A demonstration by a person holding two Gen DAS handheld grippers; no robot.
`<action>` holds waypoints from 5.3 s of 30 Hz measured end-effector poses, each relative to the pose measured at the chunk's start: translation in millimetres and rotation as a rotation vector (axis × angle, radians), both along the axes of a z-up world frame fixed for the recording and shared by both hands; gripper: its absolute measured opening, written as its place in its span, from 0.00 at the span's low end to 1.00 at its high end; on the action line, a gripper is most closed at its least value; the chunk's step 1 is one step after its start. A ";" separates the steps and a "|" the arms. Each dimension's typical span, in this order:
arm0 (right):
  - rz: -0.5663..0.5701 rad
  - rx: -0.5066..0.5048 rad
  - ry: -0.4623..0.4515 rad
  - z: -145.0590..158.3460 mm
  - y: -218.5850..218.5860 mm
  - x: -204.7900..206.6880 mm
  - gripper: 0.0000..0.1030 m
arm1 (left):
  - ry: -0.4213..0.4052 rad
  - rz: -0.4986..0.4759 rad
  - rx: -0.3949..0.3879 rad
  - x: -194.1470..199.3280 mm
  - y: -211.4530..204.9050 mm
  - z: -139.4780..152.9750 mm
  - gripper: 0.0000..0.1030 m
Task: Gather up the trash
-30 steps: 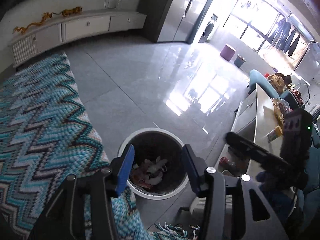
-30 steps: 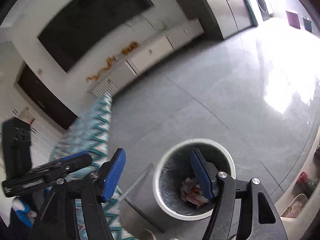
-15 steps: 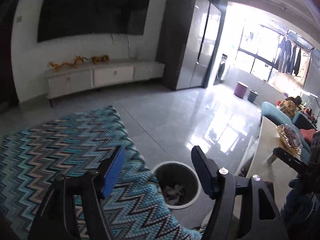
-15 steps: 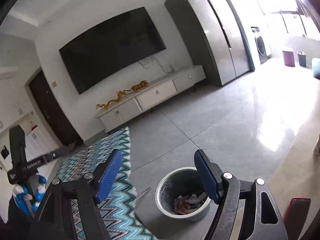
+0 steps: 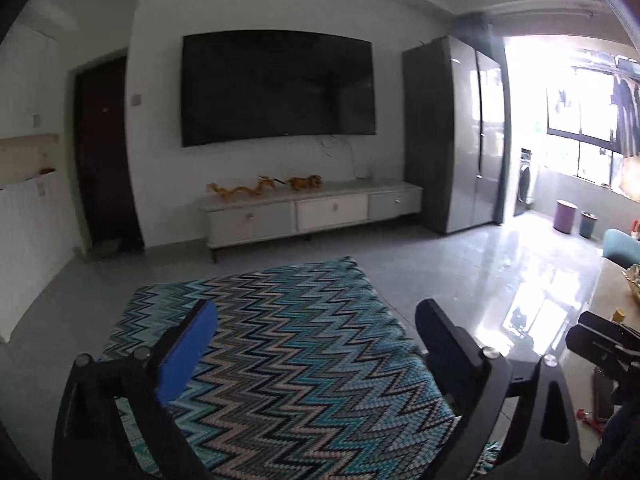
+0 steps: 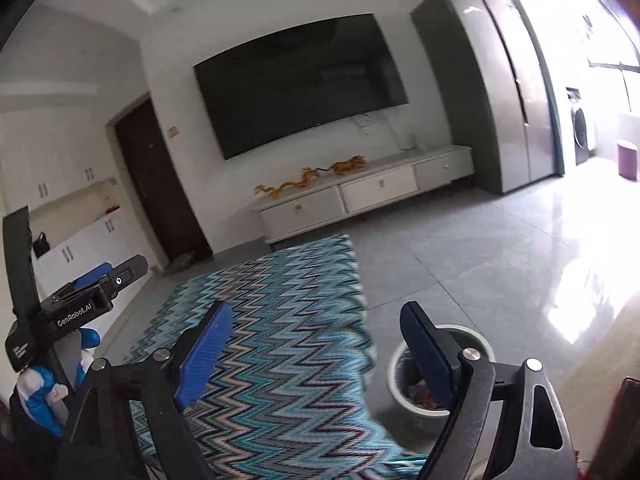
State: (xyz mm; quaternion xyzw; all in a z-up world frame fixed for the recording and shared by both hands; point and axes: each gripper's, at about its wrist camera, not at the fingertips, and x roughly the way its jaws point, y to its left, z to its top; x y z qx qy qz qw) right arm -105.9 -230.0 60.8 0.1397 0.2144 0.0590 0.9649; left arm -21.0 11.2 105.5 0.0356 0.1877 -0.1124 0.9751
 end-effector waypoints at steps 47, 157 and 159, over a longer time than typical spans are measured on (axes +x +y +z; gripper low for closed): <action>-0.257 -0.191 0.087 -80.1 41.6 41.4 1.00 | 0.100 0.081 0.130 23.0 -20.4 -102.2 1.00; -0.284 -0.197 0.164 -103.5 29.6 61.3 1.00 | 0.194 0.107 0.097 51.4 -17.0 -133.0 1.00; -0.283 -0.197 0.165 -103.5 29.5 61.1 1.00 | 0.198 0.110 0.094 52.0 -16.1 -133.2 1.00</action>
